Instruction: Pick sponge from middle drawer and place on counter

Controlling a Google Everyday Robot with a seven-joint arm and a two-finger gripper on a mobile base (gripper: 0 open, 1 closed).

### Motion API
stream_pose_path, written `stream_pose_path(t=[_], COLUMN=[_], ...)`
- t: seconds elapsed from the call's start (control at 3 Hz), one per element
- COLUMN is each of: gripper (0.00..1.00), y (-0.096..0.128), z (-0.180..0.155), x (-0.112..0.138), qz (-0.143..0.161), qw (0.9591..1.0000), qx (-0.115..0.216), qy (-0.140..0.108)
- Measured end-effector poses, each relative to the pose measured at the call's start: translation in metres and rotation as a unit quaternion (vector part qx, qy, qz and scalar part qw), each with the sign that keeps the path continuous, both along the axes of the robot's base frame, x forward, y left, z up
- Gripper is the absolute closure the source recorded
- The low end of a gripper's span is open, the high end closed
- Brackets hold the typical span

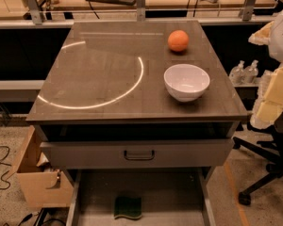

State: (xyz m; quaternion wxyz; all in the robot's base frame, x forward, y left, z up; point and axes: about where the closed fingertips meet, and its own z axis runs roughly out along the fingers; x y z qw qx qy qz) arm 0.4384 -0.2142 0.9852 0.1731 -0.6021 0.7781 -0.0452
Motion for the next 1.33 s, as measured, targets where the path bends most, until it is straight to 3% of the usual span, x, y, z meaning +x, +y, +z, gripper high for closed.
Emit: stream_pose_path(t=[0.33, 0.67, 1.33], gripper=[0.00, 0.00, 0.00], y=[0.000, 0.000, 0.002], z=[0.000, -0.021, -0.122], x=[0.000, -0.002, -0.042], qz=[0.000, -0.009, -0.006], qw=[1.0000, 0.9999, 0.9976], qx=[0.000, 0.006, 0.064], qy=[0.000, -0.007, -0.024])
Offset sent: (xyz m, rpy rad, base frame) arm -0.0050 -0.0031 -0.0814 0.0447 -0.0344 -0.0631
